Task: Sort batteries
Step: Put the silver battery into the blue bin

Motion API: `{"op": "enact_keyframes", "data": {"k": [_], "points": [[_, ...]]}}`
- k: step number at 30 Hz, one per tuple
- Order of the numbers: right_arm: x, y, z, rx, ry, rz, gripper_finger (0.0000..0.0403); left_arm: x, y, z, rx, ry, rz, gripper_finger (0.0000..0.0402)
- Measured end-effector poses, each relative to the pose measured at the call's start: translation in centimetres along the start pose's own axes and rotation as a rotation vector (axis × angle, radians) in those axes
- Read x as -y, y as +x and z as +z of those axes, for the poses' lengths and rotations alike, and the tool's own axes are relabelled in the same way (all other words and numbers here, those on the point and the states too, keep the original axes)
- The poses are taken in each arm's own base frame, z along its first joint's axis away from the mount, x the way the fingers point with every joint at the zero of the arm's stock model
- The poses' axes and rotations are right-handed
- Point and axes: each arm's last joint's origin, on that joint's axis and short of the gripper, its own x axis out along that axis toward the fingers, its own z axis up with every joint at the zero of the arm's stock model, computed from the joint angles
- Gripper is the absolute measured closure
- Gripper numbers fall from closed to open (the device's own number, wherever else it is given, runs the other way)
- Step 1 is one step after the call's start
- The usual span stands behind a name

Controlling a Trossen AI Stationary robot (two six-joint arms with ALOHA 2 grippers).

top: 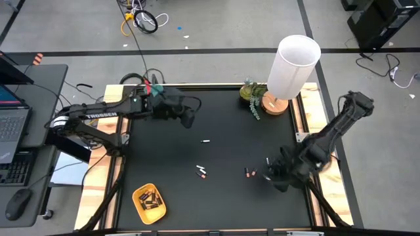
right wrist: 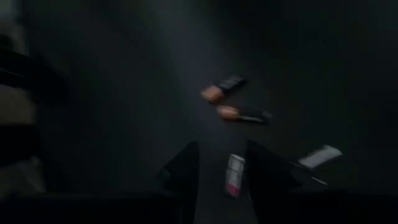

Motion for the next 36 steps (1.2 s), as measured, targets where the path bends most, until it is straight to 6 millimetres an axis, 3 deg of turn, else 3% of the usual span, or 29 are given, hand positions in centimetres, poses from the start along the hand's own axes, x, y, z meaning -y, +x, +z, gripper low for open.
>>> {"op": "enact_keyframes", "data": {"k": [4, 11, 28, 31, 36], "points": [[0.0, 1.5, -3.0, 0.118, 0.024, 0.032, 0.0280, 1.1, 0.1, -0.8, -0.005, -0.018, 0.000, 0.0302], [1.7, 4.4, -6.3, 0.045, 0.054, -0.024, 0.0284, 2.0, 0.3, -1.6, -0.033, -0.054, -0.019, 0.0302], [0.7, 8.2, -8.2, -0.020, 0.009, -0.105, 0.0292, 2.1, 0.3, -1.7, -0.045, -0.064, -0.034, 0.0302], [0.7, 8.5, -8.4, -0.026, 0.013, -0.128, 0.0313, 2.1, 0.3, -1.7, -0.045, -0.065, -0.034, 0.0302], [1.0, 8.5, -8.5, -0.047, 0.000, -0.159, 0.0387, 2.2, 0.3, -1.7, -0.053, -0.065, -0.044, 0.0302]]}}
